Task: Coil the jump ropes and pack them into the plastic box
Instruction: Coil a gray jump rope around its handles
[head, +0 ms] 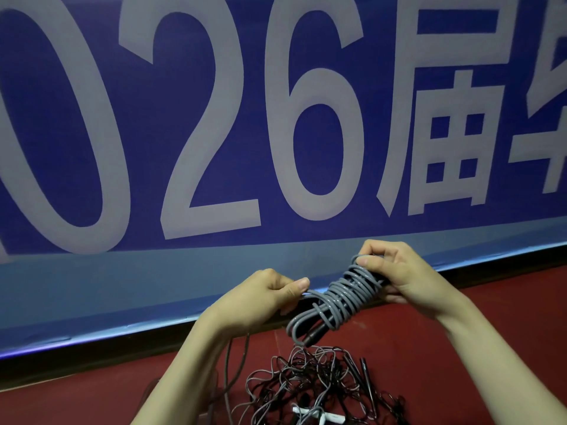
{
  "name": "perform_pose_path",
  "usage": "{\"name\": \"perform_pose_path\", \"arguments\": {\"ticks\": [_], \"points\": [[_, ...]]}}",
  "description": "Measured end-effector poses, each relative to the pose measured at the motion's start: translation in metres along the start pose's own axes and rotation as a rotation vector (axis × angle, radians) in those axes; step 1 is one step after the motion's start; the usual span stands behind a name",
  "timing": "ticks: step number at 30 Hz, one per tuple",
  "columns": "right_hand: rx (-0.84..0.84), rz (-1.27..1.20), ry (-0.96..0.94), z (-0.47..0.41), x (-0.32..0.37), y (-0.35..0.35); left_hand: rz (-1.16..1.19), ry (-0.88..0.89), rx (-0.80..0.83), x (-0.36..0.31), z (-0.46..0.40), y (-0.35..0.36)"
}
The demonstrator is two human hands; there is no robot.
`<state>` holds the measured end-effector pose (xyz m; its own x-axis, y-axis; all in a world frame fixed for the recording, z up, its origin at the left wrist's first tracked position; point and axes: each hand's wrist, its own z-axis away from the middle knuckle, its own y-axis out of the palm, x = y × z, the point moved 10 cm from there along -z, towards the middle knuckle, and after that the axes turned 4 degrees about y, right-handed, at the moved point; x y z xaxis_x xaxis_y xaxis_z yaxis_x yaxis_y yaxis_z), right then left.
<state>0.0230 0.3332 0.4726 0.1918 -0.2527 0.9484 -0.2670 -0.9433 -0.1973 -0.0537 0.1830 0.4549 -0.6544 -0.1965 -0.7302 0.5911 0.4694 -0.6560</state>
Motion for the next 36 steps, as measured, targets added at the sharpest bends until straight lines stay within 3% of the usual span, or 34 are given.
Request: {"name": "perform_pose_path", "arguments": {"ticks": [3,8,12,17,22,26,30,32,36], "points": [[0.004,-0.122,-0.005,-0.001,-0.001,0.006,0.365,-0.008,0.093,0.009,0.000,0.019],[-0.038,-0.292,-0.033,-0.005,-0.002,0.015,0.488,-0.063,-0.011,0.020,-0.005,0.020],[-0.052,-0.400,-0.049,-0.009,-0.005,0.022,0.761,-0.051,-0.002,0.021,-0.006,0.031],[0.043,-0.287,-0.021,-0.010,-0.005,0.028,0.576,-0.052,-0.076,0.026,-0.004,0.009],[0.125,-0.187,-0.018,-0.007,-0.001,0.043,0.645,0.002,-0.077,0.028,-0.008,0.006],[0.040,-0.264,-0.060,-0.008,0.005,0.030,0.652,-0.136,-0.215,0.055,-0.008,0.005],[-0.079,-0.354,-0.091,-0.011,0.001,0.021,0.749,-0.093,-0.056,0.040,-0.012,0.029],[-0.145,-0.361,-0.109,-0.011,-0.002,0.018,0.752,-0.110,-0.074,0.034,-0.014,0.030],[-0.283,-0.274,-0.157,-0.011,-0.001,0.010,0.724,-0.178,-0.345,0.043,-0.017,0.008]]}}
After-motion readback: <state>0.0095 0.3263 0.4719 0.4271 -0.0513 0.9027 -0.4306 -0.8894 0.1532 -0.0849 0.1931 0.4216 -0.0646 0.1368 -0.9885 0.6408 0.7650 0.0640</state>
